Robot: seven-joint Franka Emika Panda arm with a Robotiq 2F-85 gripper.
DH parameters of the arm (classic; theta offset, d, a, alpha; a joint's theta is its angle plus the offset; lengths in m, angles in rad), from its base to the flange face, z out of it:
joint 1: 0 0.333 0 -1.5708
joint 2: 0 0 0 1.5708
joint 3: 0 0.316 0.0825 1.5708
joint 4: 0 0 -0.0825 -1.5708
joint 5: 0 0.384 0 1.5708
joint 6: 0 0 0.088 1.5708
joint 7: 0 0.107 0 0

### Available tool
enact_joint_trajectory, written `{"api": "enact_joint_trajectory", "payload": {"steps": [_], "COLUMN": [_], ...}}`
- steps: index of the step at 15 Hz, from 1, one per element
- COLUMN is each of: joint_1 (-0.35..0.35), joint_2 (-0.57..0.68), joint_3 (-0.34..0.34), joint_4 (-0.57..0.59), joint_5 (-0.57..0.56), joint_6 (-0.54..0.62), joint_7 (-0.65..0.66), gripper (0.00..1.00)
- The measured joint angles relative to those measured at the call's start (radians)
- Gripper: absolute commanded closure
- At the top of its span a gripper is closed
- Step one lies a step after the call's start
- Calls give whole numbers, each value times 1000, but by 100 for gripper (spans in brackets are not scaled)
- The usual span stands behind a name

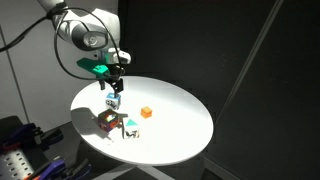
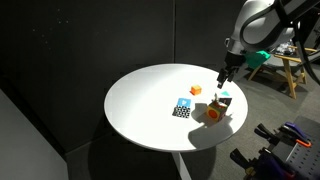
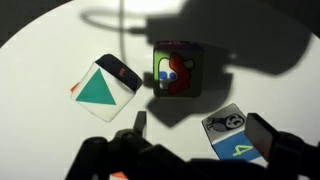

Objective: Move the plush block to the left

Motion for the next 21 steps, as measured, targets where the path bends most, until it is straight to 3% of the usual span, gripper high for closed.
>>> {"api": "enact_joint_trajectory", "payload": {"steps": [9,21], "joint_1": [-10,-10], "joint_2": [207,315], "joint_3": [0,0], "joint_4": [45,95], "joint_5": [-88,-105], "joint_6": [68,94], "joint_7": [101,101], "gripper": [0,0]}}
